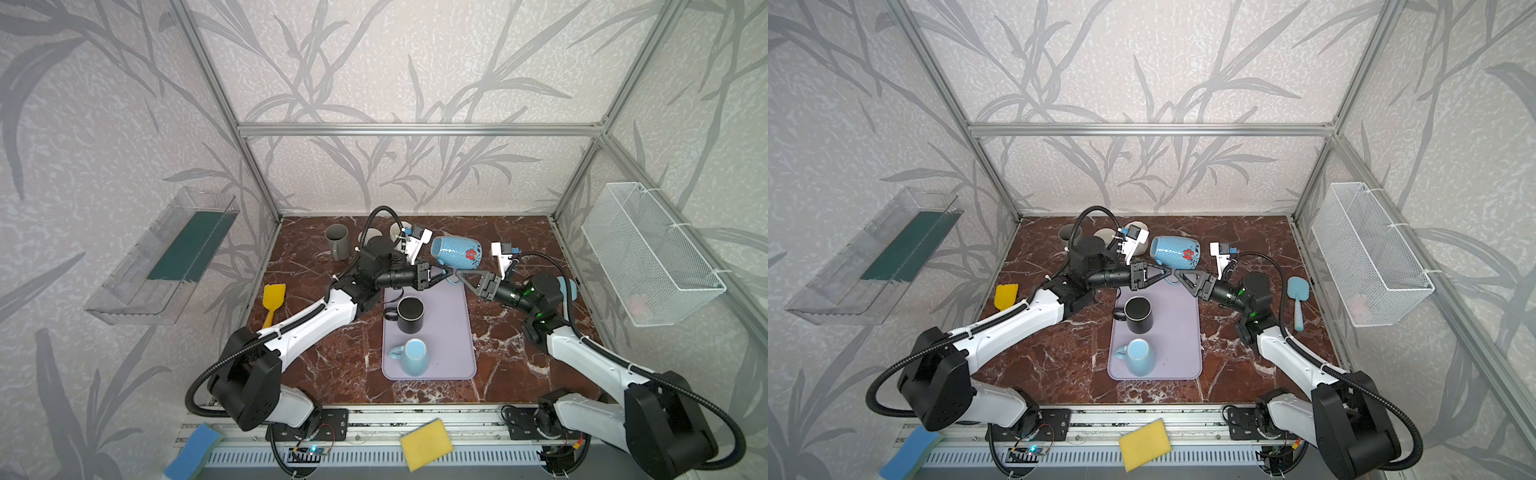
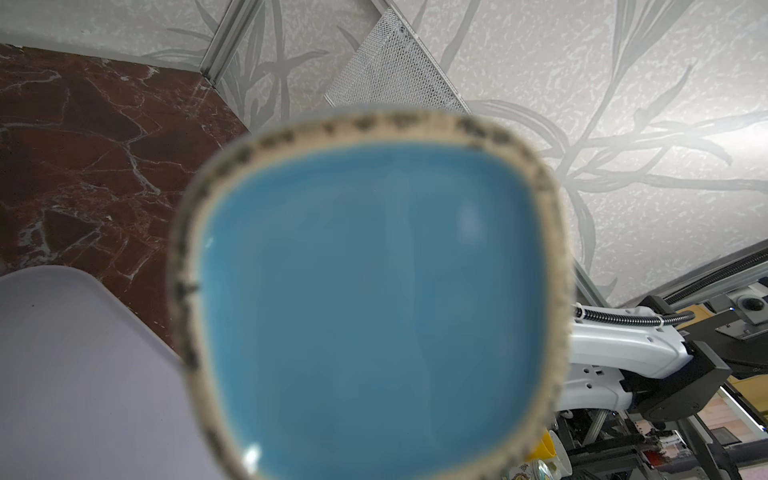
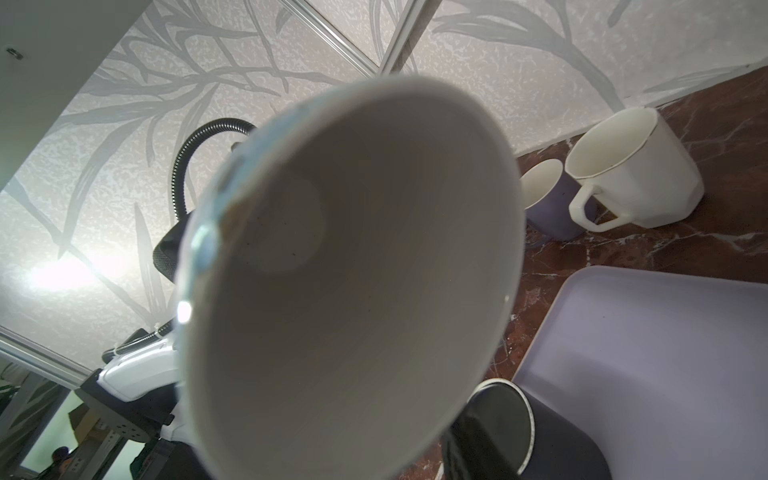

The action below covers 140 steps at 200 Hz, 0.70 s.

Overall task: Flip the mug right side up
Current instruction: 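Hold the blue dotted mug sideways while the right gripper reaches toward its rim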

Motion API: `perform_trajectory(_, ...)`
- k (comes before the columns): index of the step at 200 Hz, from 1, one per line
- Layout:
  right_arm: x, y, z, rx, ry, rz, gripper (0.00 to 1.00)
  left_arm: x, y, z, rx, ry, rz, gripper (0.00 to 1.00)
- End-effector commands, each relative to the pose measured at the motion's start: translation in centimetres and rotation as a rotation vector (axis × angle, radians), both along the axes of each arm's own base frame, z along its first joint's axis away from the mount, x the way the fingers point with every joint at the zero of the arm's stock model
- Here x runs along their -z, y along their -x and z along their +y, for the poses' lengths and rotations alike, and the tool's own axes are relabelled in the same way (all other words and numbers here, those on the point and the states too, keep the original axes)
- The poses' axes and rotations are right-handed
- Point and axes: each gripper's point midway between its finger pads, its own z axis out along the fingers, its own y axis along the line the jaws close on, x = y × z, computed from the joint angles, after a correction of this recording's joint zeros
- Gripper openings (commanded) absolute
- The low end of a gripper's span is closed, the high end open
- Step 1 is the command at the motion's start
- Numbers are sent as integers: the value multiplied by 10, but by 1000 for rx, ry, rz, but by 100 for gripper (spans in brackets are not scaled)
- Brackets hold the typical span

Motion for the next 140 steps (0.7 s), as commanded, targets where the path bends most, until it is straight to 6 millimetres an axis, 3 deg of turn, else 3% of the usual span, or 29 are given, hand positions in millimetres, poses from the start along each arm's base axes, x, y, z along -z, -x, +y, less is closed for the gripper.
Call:
perform_trajectory(1,-30,4,0,-23,-57,-92,46,-43,14,1,43,108,-114,0)
perform_trajectory(140,-45,12,-1,-52,-120,-116,33,-44,13,0,45,121,-113,0)
